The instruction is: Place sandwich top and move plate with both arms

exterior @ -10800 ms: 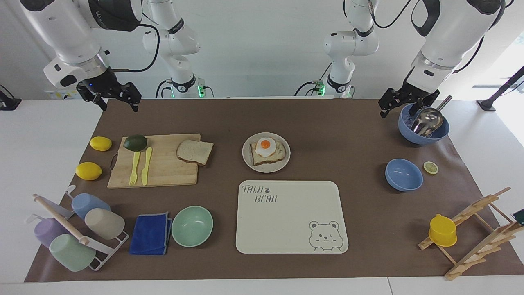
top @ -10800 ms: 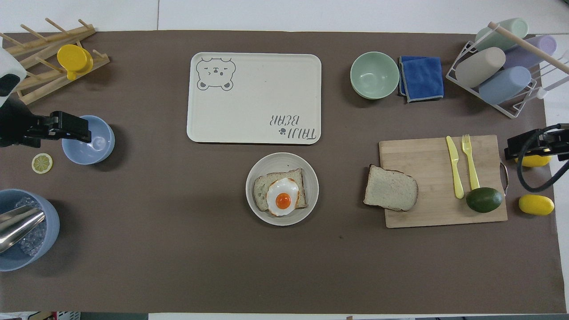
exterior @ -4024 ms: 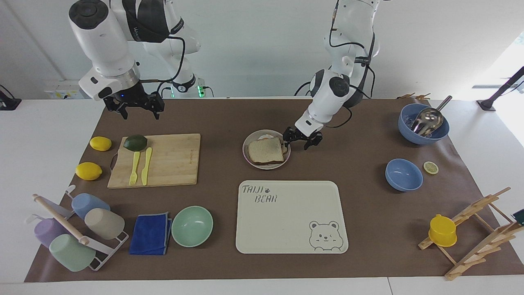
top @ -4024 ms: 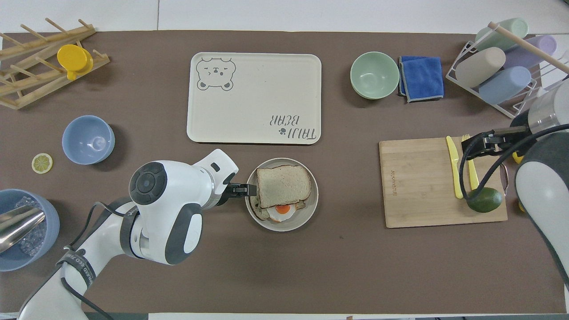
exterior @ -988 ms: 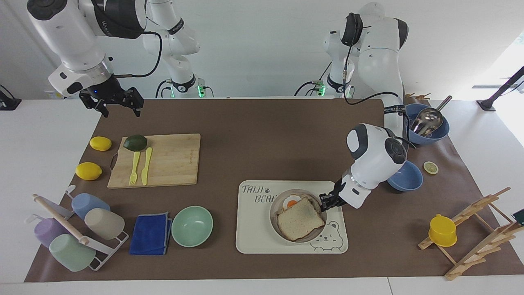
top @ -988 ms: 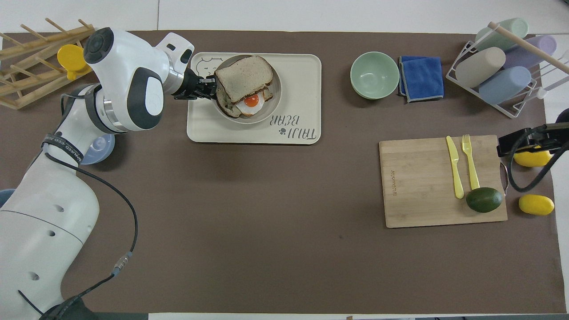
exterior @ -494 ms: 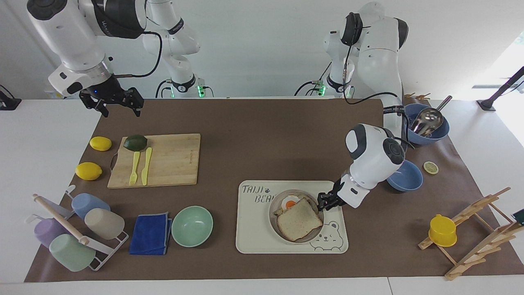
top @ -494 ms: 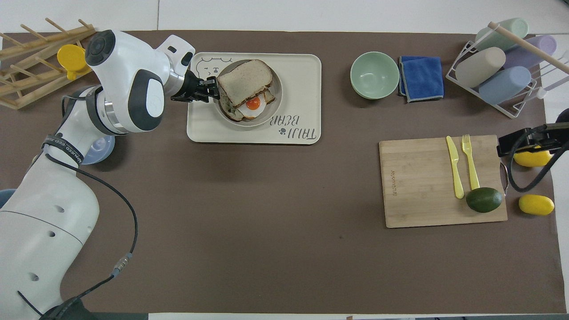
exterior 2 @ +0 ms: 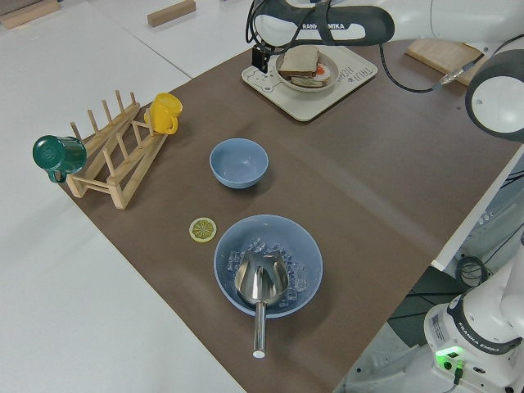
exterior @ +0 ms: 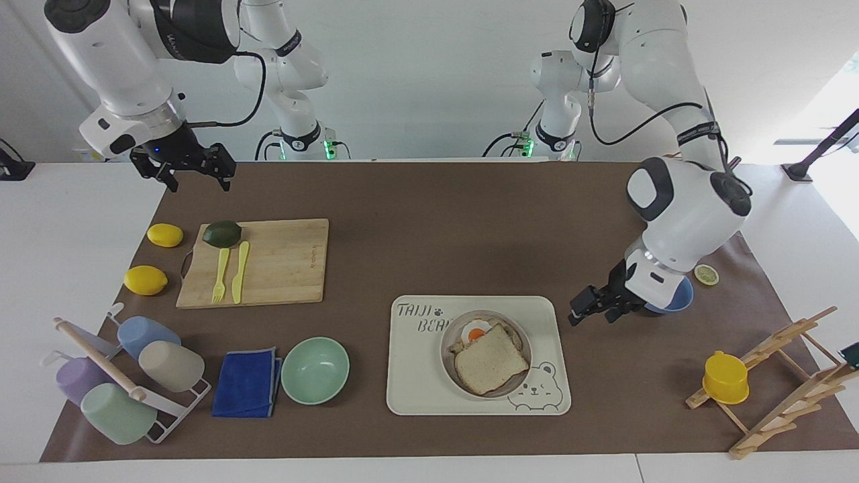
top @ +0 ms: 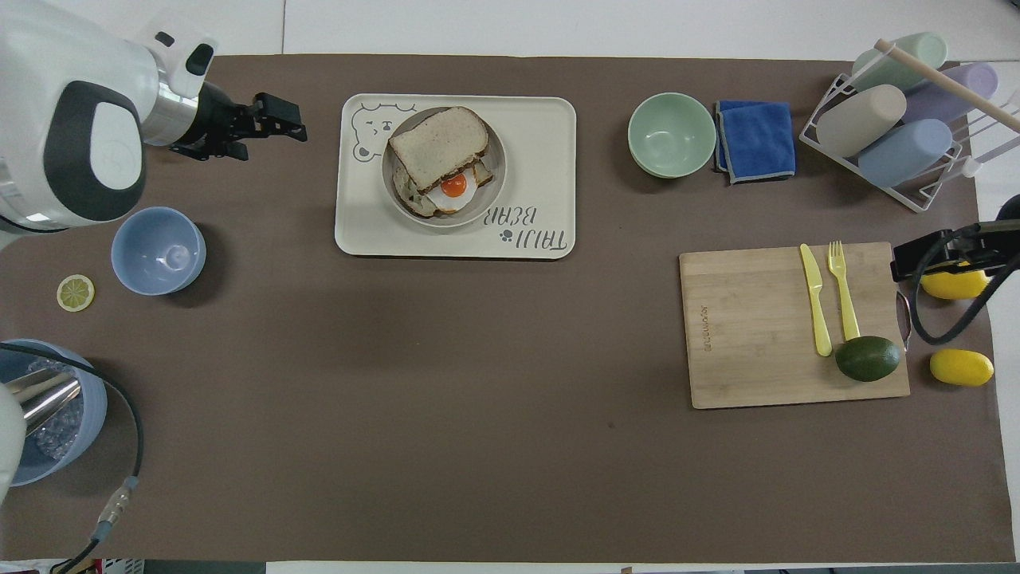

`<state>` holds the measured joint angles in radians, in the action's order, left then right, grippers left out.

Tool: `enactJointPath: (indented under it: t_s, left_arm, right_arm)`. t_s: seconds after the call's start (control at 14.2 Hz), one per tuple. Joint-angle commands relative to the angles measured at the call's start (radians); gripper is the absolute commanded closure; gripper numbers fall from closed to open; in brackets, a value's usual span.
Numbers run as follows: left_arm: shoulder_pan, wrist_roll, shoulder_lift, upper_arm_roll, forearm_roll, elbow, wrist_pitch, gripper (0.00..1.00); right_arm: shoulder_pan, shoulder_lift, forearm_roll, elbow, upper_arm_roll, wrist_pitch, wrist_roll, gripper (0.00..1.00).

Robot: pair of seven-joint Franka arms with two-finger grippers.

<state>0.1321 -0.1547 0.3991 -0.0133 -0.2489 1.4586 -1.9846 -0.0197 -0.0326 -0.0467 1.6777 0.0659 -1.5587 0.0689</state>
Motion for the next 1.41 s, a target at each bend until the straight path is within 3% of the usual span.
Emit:
enactJointPath:
  t_s: [0.0,0.21,0.35,0.71,0.85,1.06,1.34]
  left_arm:
    - [-0.006,0.007,-0.142,0.018,0.081,0.043,0.146,0.00]
    - [-0.040,0.012,-0.281,0.024,0.094,0.054,0.344,0.00]
    - [-0.040,0.014,-0.354,0.022,0.167,0.078,0.427,0.00]
    - [0.001,0.004,-0.508,0.024,0.203,0.316,0.396,0.00]
    - [-0.002,0.006,-0.520,0.022,0.203,0.364,0.315,0.00]
    - [-0.011,0.012,-0.503,0.022,0.204,0.344,0.306,0.00]
    - [-0.037,0.014,-0.442,0.012,0.235,0.194,0.412,0.00]
  right_arm:
    - [0.009,-0.015,0.028,0.005,-0.002,0.017,0.012,0.00]
    - [0.009,-0.015,0.028,0.005,-0.002,0.017,0.011,0.00]
    - [0.009,-0.015,0.028,0.005,-0.002,0.017,0.012,0.00]
    - [0.009,-0.015,0.028,0.005,-0.002,0.017,0.012,0.00]
    - [0.009,-0.015,0.028,0.005,-0.002,0.017,0.012,0.00]
    - [0.009,-0.015,0.028,0.005,-0.002,0.017,0.011,0.00]
    - [0.009,-0.015,0.028,0.005,-0.002,0.017,0.012,0.00]
